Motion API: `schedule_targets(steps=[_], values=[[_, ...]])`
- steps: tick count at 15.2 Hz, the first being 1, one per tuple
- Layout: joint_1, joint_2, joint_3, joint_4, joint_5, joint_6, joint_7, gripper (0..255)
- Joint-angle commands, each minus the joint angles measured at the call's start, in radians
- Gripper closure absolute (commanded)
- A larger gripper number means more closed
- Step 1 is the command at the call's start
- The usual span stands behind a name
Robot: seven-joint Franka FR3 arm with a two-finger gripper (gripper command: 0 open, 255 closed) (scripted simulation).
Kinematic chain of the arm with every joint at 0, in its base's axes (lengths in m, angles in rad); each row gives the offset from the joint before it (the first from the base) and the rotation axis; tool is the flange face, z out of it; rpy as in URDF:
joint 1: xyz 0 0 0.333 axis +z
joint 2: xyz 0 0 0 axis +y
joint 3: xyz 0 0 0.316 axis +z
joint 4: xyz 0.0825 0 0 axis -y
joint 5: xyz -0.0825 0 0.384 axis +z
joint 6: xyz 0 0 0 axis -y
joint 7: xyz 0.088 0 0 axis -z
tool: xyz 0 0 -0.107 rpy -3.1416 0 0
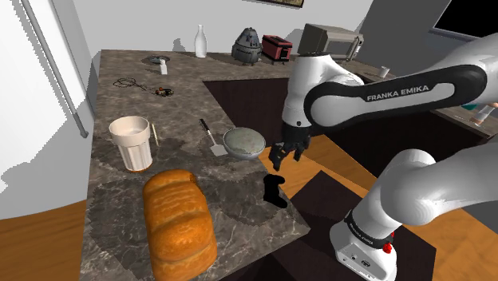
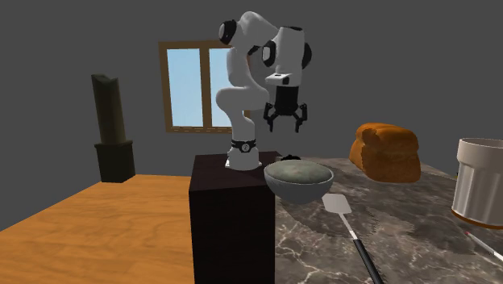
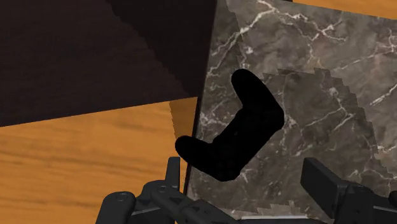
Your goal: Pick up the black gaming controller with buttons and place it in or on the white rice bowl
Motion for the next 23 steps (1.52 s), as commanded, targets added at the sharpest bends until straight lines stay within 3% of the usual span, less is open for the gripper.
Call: schedule_targets(steps=[1,5,13,21,22,23], values=[[0.016,0.041,0.035,-0.028,0.037,0.059,0.054,0],[0.044,0.169,0.109,-0.045,0.106,0.186,0.160,0],[0.049,0.276,0.140,-0.095,0.128,0.341,0.167,0],[0.049,0.276,0.140,-0.095,0.128,0.341,0.167,0],[0.049,0.276,0.140,-0.095,0.128,0.341,0.167,255],[0.049,0.276,0.140,-0.095,0.128,0.341,0.167,255]])
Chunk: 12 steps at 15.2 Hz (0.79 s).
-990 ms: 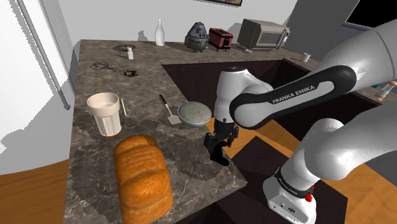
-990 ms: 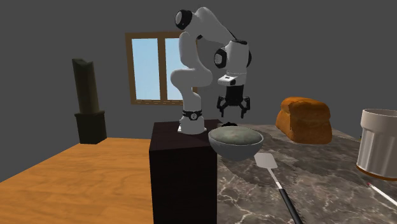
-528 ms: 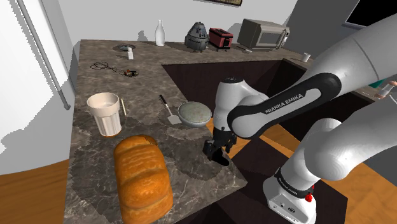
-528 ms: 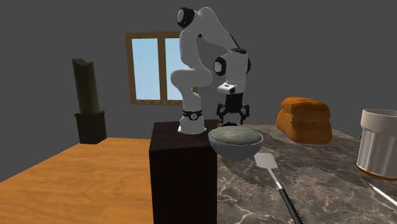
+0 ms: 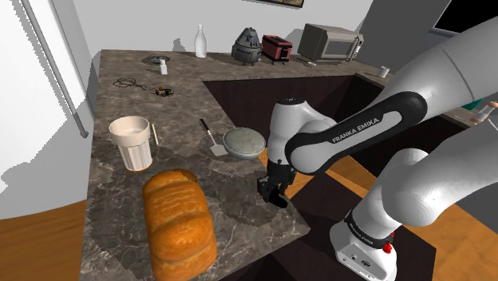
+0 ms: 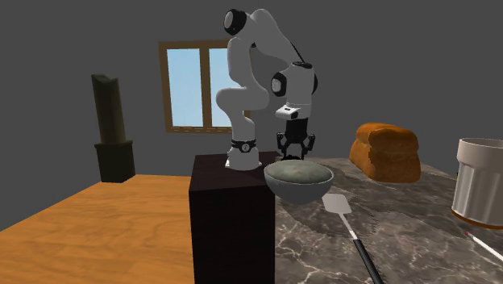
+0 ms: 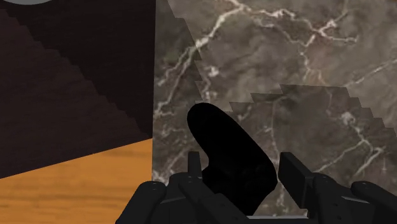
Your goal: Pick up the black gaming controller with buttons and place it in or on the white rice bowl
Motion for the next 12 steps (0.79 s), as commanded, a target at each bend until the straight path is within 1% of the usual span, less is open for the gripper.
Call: schedule_targets(steps=[1,8,12], values=[[0.000,0.000,0.000,0.000,0.000,0.000,0.000,255],[0.000,0.000,0.000,0.000,0.000,0.000,0.000,255],[0.004,-0.065,-0.013,0.016,-0.003,-0.081,0.001,255]])
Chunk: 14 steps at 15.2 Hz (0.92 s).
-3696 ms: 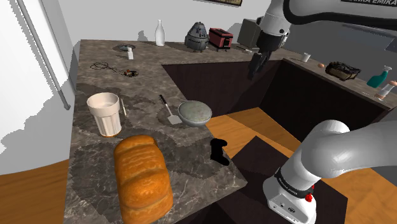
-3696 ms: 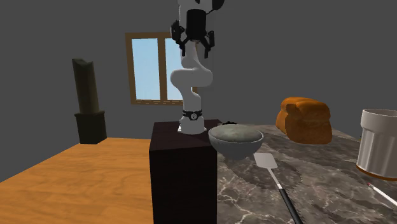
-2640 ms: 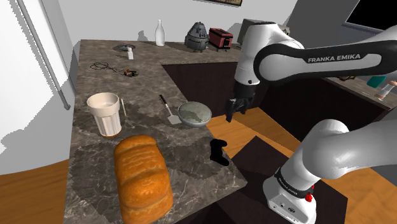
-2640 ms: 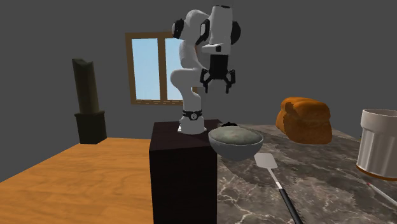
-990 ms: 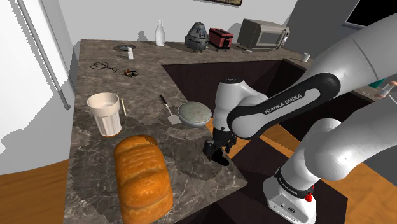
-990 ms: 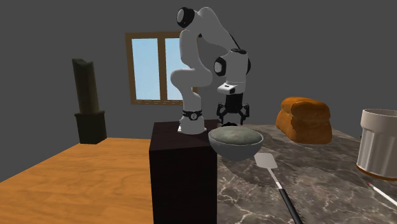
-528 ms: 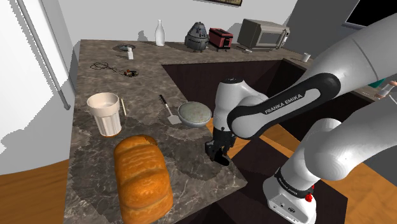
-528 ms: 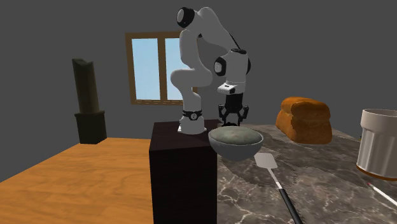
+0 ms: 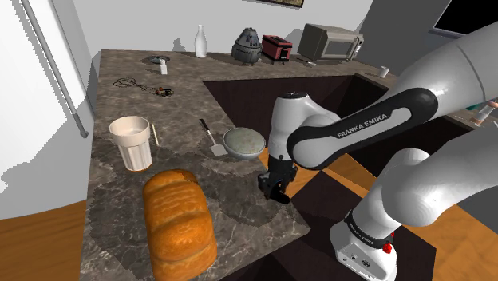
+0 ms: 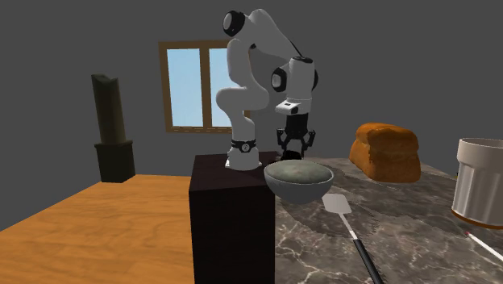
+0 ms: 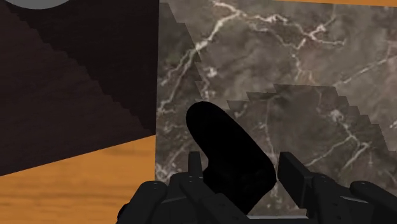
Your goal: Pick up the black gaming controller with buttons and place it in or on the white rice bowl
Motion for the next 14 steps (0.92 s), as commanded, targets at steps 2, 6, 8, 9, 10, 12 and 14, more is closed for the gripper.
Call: schedule_targets(steps=[2,6,8,9,10,12,14], values=[[0.003,-0.045,-0.009,0.013,-0.003,-0.058,0.002,255],[0.004,-0.099,-0.022,0.037,-0.010,-0.135,0.004,255],[0.005,-0.123,-0.028,0.050,-0.014,-0.172,0.006,255],[0.005,-0.134,-0.032,0.057,-0.016,-0.191,0.007,255],[0.004,-0.145,-0.035,0.064,-0.018,-0.209,0.008,255],[0.004,-0.165,-0.041,0.079,-0.023,-0.244,0.009,255],[0.004,-0.184,-0.048,0.096,-0.028,-0.279,0.011,255]])
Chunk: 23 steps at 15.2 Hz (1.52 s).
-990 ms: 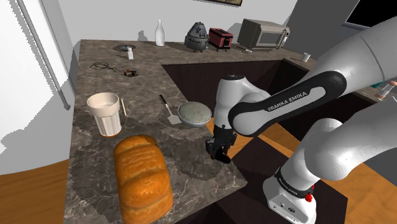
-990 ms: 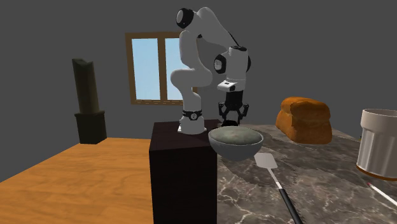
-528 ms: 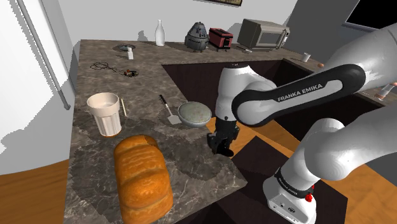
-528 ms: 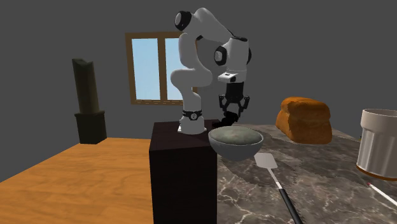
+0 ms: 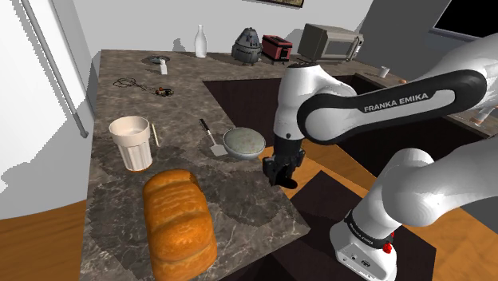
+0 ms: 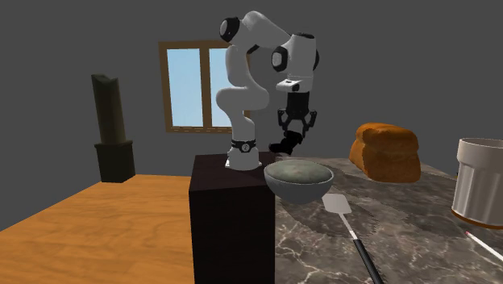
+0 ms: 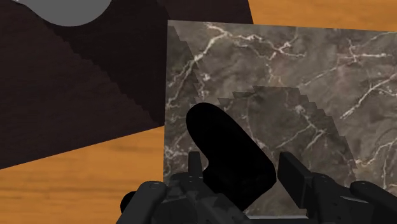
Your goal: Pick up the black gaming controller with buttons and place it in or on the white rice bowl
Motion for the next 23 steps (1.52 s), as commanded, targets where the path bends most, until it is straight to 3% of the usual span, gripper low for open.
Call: schedule_targets(steps=[1,15,23], values=[[-0.001,-0.019,-0.007,0.016,-0.006,-0.036,0.001,255],[-0.008,-0.097,-0.045,0.147,-0.037,-0.244,0.013,255],[-0.107,0.209,-0.084,0.386,-0.139,-0.185,-0.049,255]])
